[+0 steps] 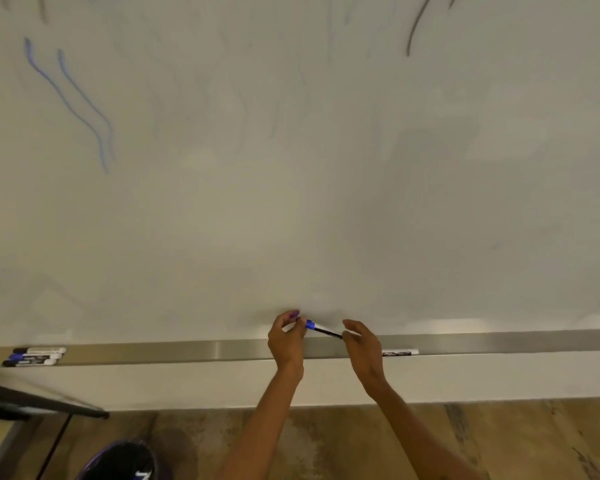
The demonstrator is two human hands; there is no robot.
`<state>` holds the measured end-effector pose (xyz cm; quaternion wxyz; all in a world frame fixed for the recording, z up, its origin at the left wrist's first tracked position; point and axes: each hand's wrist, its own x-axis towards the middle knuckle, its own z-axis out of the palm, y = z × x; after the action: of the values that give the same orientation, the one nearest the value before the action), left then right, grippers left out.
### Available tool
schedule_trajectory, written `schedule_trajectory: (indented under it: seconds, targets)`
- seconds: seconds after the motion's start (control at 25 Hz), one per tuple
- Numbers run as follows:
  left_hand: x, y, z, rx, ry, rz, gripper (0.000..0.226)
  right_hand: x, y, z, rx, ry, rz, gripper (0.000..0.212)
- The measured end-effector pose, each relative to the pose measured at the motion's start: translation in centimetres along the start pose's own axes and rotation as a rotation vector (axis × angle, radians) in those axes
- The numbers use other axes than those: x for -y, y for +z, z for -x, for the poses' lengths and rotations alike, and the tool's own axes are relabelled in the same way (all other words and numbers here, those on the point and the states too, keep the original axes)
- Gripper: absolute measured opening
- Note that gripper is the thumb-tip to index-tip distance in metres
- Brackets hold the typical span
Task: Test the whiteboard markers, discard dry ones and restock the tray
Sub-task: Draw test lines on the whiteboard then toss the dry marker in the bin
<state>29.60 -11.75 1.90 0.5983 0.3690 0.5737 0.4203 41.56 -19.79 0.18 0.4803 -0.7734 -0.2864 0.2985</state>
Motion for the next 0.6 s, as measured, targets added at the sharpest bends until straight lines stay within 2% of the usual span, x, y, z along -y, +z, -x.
schedule_trajectory:
  seconds: [0.12,0.28,0.36,0.44,0.6]
  targets:
    - [-3.2,-1.0,1.6,0.077,0.093,0.05,0.02,3.1,1.0,1.9,-0.005,-0.117,0.169,0.03]
    - [-8.1,-2.4,3.4,0.144,0.227,0.056,0.018,7.5,2.4,3.7,-0.118,-0.29,0.416,0.042]
    - [-10.3,-2.9,4.4,0.187,0.297,0.017,0.016,10.0,2.7,4.6,-0.157,-0.438,0.398,0.039]
    - [-12.4,-3.5,5.6,0.223,0.339,0.042,0.016,12.5,2.6,5.8,-0.157,-0.559,0.275,0.034]
    - [-15.9,-5.0,7.6,0.278,0.391,0.106,0.019,17.2,2.4,8.5,-0.133,-0.605,0.138,0.027]
